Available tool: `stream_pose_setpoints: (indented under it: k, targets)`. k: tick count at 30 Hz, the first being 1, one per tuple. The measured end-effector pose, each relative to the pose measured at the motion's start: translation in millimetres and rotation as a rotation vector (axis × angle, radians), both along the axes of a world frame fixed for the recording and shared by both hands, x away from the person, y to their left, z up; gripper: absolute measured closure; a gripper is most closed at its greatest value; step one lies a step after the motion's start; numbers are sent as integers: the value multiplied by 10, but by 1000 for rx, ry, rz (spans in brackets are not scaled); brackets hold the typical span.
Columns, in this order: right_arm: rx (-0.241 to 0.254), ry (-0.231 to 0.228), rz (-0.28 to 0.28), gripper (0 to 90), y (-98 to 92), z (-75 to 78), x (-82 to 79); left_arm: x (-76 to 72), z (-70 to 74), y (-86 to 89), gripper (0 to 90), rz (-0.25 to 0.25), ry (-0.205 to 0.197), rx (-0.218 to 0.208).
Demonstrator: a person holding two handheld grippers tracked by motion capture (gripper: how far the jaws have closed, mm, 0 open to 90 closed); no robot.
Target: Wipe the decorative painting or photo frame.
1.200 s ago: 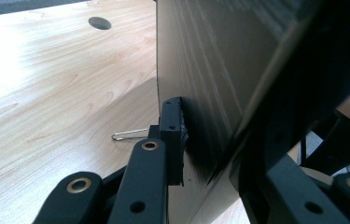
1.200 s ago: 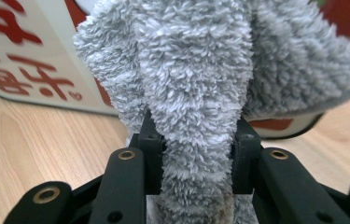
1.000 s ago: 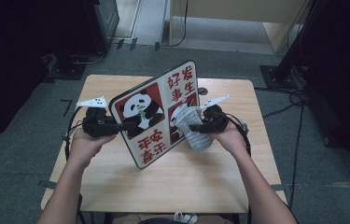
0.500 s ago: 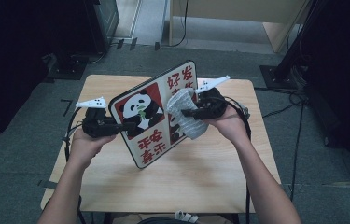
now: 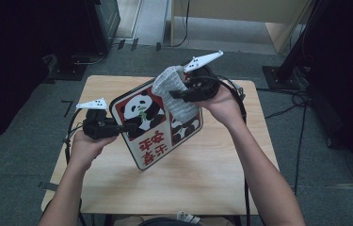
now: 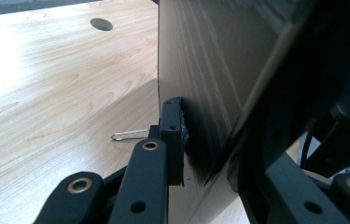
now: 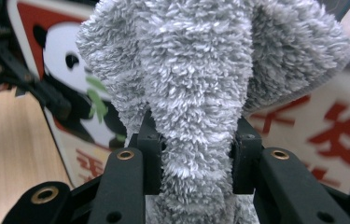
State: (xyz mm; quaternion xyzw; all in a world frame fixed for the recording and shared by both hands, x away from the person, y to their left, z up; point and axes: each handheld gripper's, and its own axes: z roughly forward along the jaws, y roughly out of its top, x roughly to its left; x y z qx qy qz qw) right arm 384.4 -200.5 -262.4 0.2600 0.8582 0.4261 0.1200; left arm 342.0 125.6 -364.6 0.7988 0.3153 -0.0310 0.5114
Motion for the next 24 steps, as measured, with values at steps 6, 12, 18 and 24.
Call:
stream_pose_setpoints:
  k: [6, 12, 18, 24]
  targets:
    - [2, -17, -2, 651, 171, 100, 45, -2, -5, 14, 766, -13, -2, -1]
    - [-13, -13, -6, 651, 235, 8, 68, -10, -5, 25, 766, -14, -1, -1]
    - [-6, -5, -9, 651, 238, -47, 59, -12, -2, 29, 765, -15, 0, 1]
    - [-23, -8, -8, 651, 244, -84, 41, -12, -5, 30, 765, -14, 2, -4]
